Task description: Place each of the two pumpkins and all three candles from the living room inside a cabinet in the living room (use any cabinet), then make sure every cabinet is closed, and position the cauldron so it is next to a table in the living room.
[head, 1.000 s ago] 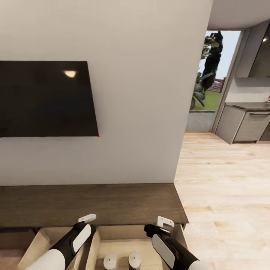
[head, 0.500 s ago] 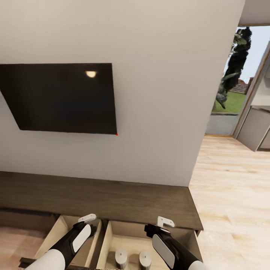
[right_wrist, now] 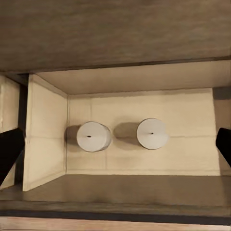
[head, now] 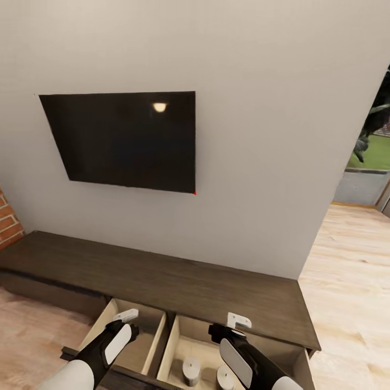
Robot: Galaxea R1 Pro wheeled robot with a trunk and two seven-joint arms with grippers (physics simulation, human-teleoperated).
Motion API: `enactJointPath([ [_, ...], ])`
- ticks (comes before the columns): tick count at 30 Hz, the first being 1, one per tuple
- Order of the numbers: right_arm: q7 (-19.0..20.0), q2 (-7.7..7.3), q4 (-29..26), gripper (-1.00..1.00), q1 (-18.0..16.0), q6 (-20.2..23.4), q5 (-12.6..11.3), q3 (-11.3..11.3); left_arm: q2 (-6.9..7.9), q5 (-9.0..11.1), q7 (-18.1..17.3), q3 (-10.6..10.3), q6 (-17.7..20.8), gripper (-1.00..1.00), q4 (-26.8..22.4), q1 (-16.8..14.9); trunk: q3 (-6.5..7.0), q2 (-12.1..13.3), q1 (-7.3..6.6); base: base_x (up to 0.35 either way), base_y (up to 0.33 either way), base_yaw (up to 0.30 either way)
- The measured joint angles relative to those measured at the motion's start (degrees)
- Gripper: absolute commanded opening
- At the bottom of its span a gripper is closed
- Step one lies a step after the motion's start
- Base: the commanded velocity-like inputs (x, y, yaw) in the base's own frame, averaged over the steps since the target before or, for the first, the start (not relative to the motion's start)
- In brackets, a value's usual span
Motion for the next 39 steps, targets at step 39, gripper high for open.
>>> enactJointPath([
  [39, 0.0, 0.13, 0.0, 1.0, 0.0, 0.0, 0.0, 0.1, 0.14, 0.0, 0.0, 0.0, 0.0, 1.0, 0.0, 0.0, 0.0, 0.0, 0.0, 0.0, 0.0, 0.292],
])
